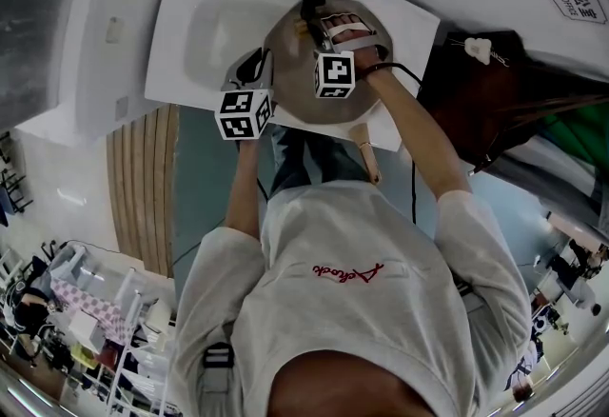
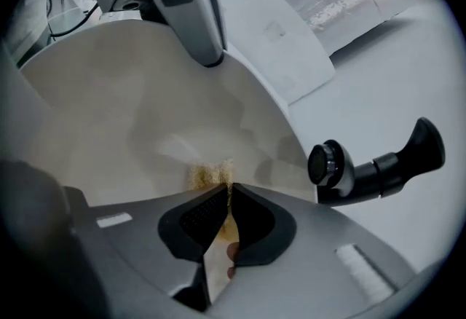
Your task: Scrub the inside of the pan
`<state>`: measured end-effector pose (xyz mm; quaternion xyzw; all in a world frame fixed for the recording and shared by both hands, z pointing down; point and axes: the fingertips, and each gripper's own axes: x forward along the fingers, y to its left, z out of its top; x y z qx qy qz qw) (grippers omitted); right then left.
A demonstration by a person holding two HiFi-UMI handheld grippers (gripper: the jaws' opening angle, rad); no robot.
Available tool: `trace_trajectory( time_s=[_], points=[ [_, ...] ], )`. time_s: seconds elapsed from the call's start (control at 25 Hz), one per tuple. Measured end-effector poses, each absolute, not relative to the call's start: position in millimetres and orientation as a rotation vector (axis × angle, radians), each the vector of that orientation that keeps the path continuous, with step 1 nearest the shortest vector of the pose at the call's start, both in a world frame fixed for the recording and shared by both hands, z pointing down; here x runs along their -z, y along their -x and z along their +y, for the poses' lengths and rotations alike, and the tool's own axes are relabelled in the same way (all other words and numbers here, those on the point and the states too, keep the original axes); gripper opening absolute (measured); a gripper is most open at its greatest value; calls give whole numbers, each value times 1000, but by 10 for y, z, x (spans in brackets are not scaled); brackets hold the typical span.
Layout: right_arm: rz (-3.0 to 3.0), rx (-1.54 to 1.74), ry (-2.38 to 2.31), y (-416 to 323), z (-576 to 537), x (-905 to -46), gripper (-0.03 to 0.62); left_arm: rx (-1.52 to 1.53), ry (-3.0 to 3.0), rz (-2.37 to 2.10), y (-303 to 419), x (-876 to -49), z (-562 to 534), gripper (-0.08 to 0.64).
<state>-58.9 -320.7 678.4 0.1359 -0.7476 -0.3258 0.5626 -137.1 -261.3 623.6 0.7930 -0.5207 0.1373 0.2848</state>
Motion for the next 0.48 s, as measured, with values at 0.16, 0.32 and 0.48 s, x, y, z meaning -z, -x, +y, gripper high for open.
trace_trajectory(
  time_s=[0.16, 0.32, 0.48],
  points=[
    [-1767, 743, -307, 535, -3067, -6867, 26, -367, -2122, -1396, 1373, -6231, -2608, 43],
    [-1768, 744, -301, 517, -2931, -6855, 26, -366, -2124, -1397, 1373, -6231, -2612, 43],
    [-1767, 734, -274, 482, -2728, -6905, 26, -361, -2125, -1398, 1374, -6231, -2611, 43]
  ],
)
